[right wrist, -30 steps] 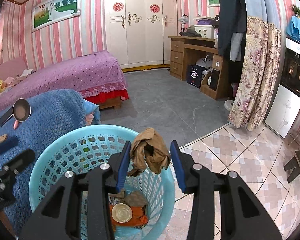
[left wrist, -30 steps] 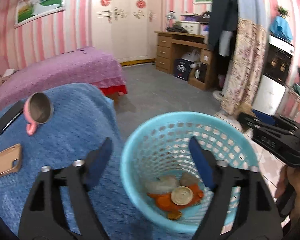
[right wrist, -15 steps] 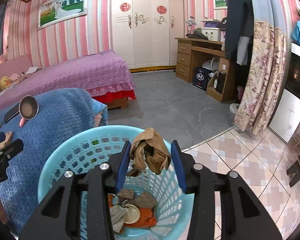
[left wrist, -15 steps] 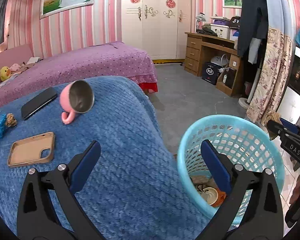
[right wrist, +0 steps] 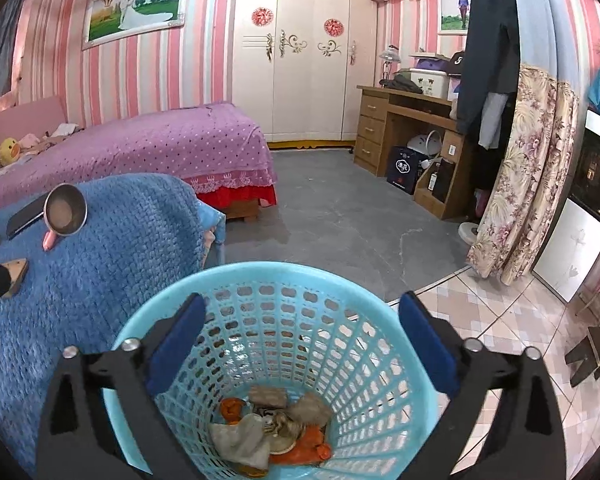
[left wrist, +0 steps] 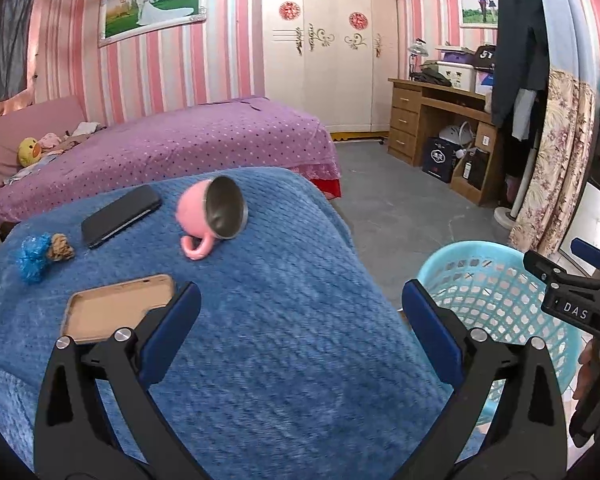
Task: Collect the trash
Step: 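Move both open tools back over the bed toward the blue plastic bag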
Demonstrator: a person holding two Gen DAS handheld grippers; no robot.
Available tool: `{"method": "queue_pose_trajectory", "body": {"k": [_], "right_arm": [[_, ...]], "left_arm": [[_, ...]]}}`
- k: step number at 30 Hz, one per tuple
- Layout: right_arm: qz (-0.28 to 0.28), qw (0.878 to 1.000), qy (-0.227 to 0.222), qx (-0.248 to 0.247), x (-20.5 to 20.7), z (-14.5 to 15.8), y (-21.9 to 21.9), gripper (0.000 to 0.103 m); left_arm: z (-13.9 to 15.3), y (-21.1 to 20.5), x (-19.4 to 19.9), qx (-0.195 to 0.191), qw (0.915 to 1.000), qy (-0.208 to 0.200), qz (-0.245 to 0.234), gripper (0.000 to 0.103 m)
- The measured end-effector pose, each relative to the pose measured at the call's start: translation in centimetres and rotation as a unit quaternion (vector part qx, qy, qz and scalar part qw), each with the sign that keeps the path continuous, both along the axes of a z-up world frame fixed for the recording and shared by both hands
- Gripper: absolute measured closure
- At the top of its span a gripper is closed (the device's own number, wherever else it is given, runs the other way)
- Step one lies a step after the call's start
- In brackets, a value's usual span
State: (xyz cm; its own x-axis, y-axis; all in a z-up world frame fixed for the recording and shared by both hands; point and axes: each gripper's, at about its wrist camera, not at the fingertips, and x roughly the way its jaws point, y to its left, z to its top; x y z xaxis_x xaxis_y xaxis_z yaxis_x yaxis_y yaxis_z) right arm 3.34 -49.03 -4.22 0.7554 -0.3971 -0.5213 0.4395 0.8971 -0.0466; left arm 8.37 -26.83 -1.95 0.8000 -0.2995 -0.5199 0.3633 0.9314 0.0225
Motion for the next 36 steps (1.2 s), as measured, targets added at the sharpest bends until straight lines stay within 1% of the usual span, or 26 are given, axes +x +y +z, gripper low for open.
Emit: {"method": "queue_pose_trajectory", "body": {"k": [2,6,11,16,19,21,25,32,36], "right_arm": [[-0.003,1.0,0.006,-0.006,0.5,0.0,0.6,0.005],[0.005,1.0,0.013,-0.01,1.6,0.1,1.9,0.005],[0.011,1.0,0.009,0.001,2.7,0.3,3.4,0.005],[0.009,1.0,0.002,0.011,3.8,0.3,4.7,0.005],[0.016,1.0,-0.004,0.026,4.6,0.1,5.7,0.005],[0.021,0.999,-0.006,0.028,5.2,0.2,6.4,0.005],[0.03,0.999,-0.005,0.031,6.4,-0.2,8.1,0.005],[0.05,0.999,0.005,0.016,7.6,-0.5,11.3,0.005],[0.064,0.998,0.003,0.018,8.0,-0.3,12.8,0.005]], "left_arm": [[0.2,1.1,0.3,0.0,1.0,-0.002,0.006,0.006],[0.4,3.2,1.0,0.003,0.9998,-0.007,0.021,0.006],[0.8,6.0,2.1,-0.003,0.9992,-0.009,0.038,0.006],[1.4,8.9,3.4,0.001,0.9982,-0.018,0.058,0.006],[1.6,10.7,4.4,0.0,0.9974,-0.02,0.069,0.006],[1.8,12.1,5.0,0.003,0.9962,-0.028,0.083,0.006],[1.9,14.4,6.2,0.006,0.995,-0.027,0.096,0.006],[1.9,18.2,8.7,0.012,0.9923,-0.029,0.12,0.006],[2.0,20.7,10.3,0.003,0.9901,-0.023,0.138,0.006]]}}
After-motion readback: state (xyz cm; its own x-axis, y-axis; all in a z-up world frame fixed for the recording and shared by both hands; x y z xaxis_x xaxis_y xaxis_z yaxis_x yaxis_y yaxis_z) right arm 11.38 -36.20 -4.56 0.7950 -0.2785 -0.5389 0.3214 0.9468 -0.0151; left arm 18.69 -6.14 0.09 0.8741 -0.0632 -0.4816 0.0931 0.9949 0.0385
